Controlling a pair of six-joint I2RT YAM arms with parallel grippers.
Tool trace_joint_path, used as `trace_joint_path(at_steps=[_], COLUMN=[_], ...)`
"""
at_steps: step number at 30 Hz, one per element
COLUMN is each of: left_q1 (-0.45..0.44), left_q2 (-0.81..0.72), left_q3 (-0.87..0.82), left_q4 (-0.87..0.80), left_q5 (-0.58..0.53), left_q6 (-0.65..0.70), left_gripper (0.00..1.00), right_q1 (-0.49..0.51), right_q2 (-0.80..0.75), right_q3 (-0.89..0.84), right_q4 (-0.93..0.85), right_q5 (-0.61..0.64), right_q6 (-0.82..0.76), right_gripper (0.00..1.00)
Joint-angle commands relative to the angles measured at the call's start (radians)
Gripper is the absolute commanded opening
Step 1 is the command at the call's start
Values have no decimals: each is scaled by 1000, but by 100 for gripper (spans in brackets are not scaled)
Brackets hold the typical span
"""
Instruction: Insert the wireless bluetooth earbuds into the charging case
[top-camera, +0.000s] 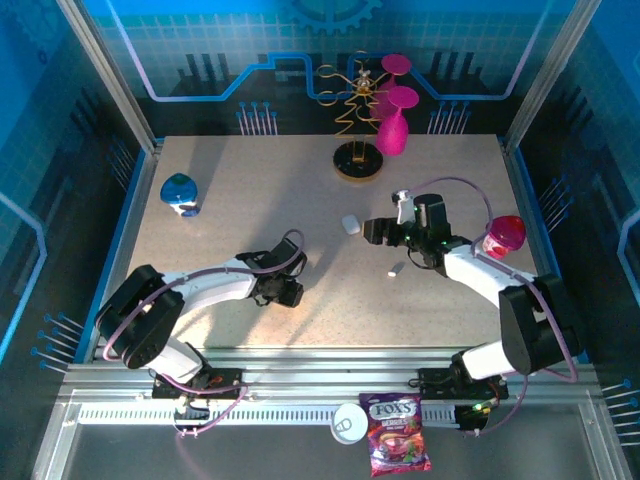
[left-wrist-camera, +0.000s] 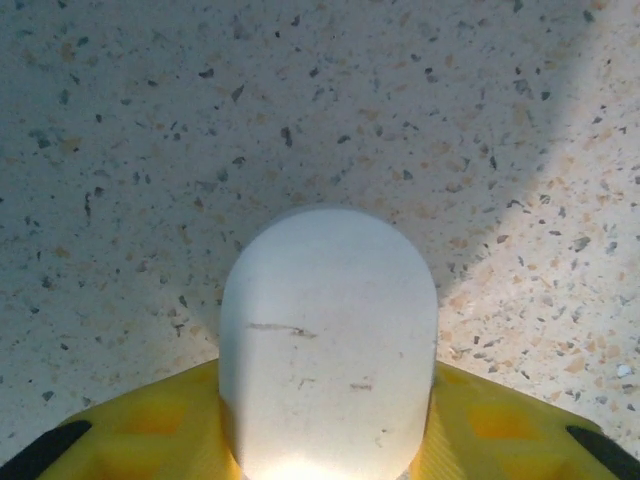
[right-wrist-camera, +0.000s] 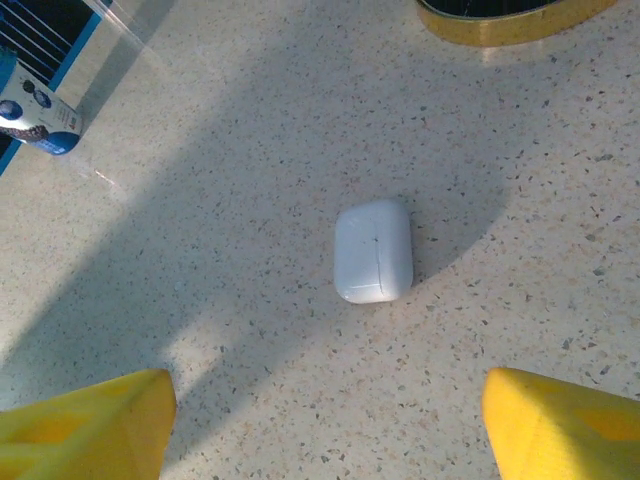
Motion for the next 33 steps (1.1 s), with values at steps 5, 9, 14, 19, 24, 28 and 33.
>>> trace_joint_path(at_steps=[5, 9, 14, 19, 24, 28, 33], left_q1=[-48, -52, -52, -53, -52, -53, -56], left_q2=[-103, -153, -197, -220, -219, -215, -227], left_q3=[14, -16, -65, -101, -95, -93, -100], left_q4=[62, 211, 450, 616, 646, 649, 653], left_q5=[53, 110, 206, 321, 375, 402, 409], left_q6=[111, 222, 365, 495, 548, 565, 571], left_gripper=[39, 36, 32, 32, 32, 32, 33], right_q1=[2, -24, -37, -17, 23, 60, 95], right_q2=[-101, -130, -140, -141, -135, -108, -65], right_q3=[4, -3, 5, 7, -12, -14, -9], right_q4=[-122, -181, -273, -330, -300, -243, -214], right_q5=[-34, -187, -438, -643, -687, -700, -704], right_q6=[97, 176, 257, 291, 322, 350, 361], right_gripper=[80, 80, 79, 78, 72, 66, 55])
